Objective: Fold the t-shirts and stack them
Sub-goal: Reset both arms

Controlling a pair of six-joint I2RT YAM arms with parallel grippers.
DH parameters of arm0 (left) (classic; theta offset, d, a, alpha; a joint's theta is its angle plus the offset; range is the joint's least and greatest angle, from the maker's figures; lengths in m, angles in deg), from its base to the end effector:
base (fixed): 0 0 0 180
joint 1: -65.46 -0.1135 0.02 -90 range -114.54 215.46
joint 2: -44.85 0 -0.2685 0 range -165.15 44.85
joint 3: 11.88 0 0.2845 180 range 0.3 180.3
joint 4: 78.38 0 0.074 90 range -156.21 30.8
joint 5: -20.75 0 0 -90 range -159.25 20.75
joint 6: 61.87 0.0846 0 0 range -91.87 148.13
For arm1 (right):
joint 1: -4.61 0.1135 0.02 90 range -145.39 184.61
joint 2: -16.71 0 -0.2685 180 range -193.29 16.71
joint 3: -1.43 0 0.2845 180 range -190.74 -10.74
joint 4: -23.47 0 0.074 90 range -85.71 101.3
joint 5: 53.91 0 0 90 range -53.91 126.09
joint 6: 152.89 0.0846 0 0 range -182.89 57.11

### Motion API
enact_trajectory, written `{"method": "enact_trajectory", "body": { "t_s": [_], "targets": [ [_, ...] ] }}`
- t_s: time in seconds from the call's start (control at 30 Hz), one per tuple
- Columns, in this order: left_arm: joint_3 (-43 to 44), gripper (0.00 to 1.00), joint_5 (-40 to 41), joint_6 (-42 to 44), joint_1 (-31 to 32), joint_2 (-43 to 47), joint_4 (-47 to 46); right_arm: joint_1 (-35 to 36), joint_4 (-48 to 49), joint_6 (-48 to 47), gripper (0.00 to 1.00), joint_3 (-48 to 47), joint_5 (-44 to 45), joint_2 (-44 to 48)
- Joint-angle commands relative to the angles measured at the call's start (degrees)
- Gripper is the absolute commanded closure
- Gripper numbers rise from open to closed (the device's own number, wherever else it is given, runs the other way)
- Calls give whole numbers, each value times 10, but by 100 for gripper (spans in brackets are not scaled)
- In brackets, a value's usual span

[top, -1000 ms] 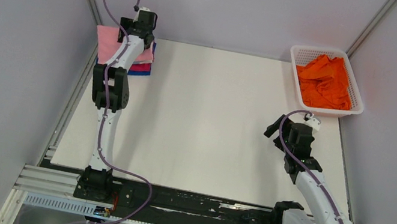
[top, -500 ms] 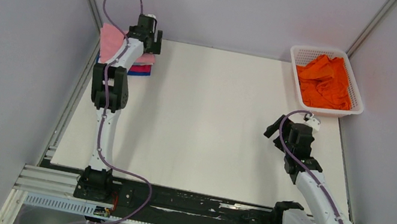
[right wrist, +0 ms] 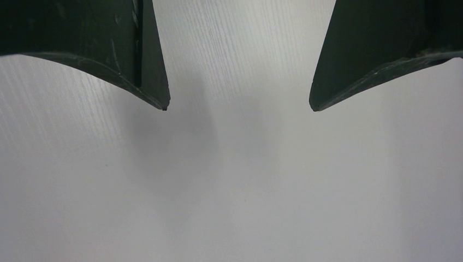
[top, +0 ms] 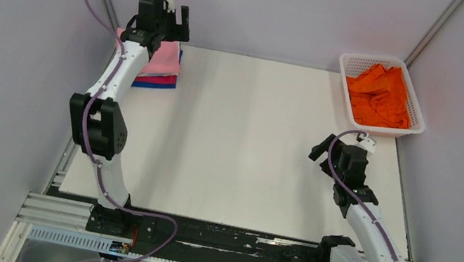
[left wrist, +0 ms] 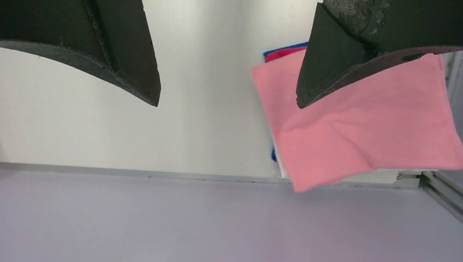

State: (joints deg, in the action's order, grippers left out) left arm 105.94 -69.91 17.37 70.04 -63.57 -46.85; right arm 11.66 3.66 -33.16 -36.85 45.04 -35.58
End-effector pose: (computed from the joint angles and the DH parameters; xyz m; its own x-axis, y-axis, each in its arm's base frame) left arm 0.5307 -0.0435 0.3550 -0.3858 -0.1564 -0.9092 0.0188 0.9840 -0.1772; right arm 0.2623 0.0192 0.1693 -0.4762 0.4347 -0.7644 0.2800 0.8990 0.3368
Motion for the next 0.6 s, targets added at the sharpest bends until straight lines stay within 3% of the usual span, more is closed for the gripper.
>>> {"method": "enact_trajectory", "body": {
  "t_s": [0.0,0.17,0.37,0.57],
  "targets": [
    [-121,0,-46,-68,31,130,-63,-1,2,19,0,-9,-27,46],
    [-372,0,-31,-123,94,296,-116,0,2,37,0,17,-54,95],
    [-603,0,16,-178,196,430,-149,-1,4,46,0,58,-95,145],
    [-667,0,43,-199,213,464,-147,0,31,38,0,104,-109,191]
  ]
}}
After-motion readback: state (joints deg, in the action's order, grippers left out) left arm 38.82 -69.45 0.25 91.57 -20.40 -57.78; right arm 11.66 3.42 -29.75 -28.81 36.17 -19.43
